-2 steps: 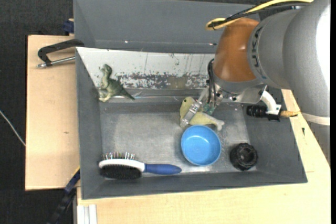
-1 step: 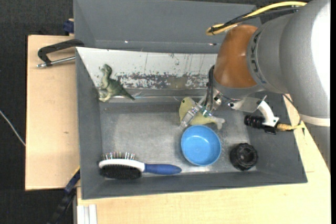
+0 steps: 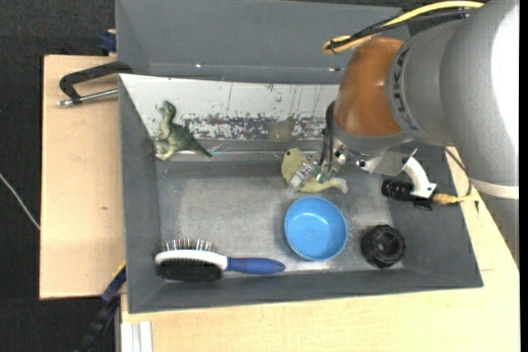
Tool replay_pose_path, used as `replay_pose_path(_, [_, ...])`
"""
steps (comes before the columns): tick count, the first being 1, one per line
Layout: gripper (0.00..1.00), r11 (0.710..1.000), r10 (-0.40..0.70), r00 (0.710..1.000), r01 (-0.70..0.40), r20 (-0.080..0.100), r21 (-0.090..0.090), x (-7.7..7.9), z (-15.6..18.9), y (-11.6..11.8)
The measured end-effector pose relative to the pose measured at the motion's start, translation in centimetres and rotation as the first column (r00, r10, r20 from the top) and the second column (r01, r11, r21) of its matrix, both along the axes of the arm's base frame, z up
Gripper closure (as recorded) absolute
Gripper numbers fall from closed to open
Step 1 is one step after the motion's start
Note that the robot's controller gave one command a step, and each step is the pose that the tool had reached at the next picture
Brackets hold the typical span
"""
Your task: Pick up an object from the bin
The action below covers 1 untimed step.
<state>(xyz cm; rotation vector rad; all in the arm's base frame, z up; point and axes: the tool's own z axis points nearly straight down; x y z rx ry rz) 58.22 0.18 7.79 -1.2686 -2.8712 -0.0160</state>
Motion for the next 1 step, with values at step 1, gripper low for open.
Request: replay_pose_path(1, [1.0,1.0,0.003,1.0,-0.003,0.007,-0.009,0.22,4.22,0.1])
